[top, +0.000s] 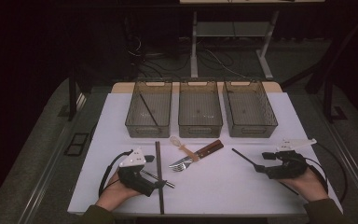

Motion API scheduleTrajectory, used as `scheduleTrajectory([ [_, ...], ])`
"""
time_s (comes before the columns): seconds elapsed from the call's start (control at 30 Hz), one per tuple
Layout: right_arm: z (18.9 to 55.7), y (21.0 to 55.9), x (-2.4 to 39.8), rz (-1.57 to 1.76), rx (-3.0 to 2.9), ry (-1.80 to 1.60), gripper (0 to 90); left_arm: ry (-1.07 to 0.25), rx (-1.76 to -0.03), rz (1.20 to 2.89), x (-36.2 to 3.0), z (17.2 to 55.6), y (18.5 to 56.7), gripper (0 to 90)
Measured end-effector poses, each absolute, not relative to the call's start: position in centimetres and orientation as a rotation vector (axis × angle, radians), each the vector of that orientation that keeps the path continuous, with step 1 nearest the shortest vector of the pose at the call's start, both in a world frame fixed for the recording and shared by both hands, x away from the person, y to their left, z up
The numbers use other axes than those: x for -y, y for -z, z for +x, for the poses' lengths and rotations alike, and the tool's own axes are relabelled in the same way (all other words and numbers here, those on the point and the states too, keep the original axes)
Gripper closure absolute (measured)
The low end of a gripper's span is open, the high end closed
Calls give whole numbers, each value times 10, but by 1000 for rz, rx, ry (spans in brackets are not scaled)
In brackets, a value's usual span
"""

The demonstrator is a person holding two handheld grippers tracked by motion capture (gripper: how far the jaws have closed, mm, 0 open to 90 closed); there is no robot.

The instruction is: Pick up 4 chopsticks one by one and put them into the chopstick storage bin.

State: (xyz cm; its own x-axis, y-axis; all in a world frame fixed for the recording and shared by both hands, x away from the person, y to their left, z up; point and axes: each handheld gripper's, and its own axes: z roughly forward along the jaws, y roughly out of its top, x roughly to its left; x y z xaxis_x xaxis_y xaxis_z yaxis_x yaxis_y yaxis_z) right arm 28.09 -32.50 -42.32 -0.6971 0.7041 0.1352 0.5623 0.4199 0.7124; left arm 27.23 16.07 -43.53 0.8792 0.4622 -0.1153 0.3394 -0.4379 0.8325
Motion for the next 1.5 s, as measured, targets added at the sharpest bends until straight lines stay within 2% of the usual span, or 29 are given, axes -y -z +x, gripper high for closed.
scheduleTrajectory([
  [0.23,272,433,336,1135,-2484,-1057,545,-166,-573,2074,-161,273,435,0],
  [0.47,275,437,340,1151,-2497,-1032,701,-163,-574,2072,-160,272,435,0],
  [1.17,275,445,334,1062,-2564,-945,842,-163,-567,2082,-159,272,436,0],
  [1.5,276,445,334,1051,-2577,-940,852,-162,-563,2081,-159,272,435,0],
])
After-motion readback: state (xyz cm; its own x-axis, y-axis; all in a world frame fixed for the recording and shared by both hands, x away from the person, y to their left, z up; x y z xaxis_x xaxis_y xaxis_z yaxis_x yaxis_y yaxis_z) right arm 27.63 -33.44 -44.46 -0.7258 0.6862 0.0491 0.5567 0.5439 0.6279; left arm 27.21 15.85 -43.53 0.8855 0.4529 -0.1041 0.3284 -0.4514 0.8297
